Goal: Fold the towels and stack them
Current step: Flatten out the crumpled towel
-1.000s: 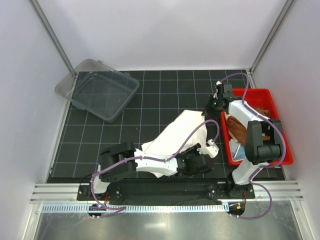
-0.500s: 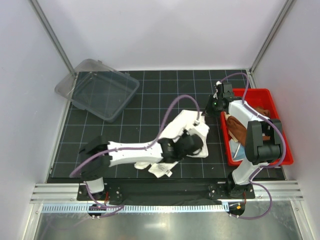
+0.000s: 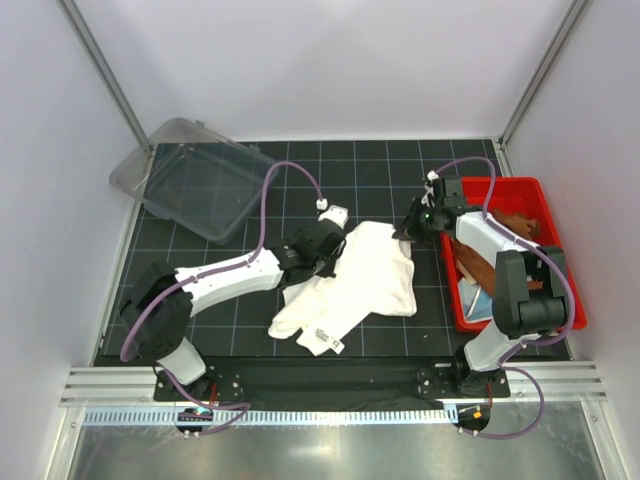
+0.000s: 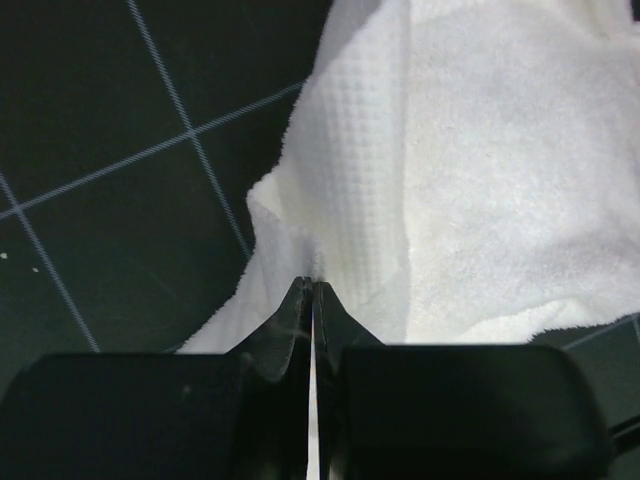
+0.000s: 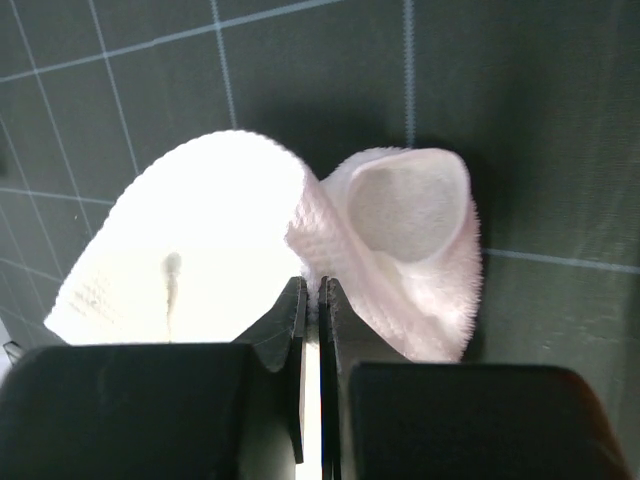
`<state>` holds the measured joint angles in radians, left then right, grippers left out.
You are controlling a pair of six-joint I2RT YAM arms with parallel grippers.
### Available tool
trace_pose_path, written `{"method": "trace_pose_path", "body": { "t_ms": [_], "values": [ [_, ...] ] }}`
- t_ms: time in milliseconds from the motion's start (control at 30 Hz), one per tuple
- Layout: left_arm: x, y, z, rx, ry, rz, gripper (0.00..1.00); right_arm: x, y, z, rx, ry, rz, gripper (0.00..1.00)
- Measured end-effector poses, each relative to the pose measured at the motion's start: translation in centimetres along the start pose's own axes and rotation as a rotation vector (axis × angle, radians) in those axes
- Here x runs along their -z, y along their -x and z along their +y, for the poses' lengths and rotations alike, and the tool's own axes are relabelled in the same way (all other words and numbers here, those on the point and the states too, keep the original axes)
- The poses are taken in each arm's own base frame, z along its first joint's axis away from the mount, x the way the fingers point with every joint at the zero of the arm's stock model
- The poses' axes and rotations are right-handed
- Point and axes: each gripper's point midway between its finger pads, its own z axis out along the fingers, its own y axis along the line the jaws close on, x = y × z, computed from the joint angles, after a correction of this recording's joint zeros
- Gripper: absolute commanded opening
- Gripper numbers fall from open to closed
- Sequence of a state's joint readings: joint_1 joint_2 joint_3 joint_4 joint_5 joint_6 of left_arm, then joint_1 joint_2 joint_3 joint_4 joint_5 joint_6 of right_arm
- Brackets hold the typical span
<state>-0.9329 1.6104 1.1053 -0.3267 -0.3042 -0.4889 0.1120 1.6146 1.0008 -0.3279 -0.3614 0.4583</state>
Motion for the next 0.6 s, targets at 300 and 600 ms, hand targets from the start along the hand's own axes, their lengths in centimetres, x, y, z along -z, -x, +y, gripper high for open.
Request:
{"method": "trace_pose_path", "body": {
  "t_ms": [300, 600],
  "values": [
    [-1.0, -1.9, -1.5, -0.006, -0.059, 0.07, 0.24, -0.7, -0.7, 1.0, 0.004, 0.027, 0.012, 0.01],
    [-1.5, -2.4, -0.8, -0.025, -0.039, 0.084, 0.43, -0.7, -0.7, 0.9, 0.007, 0.025, 0.011, 0.01]
  ]
}}
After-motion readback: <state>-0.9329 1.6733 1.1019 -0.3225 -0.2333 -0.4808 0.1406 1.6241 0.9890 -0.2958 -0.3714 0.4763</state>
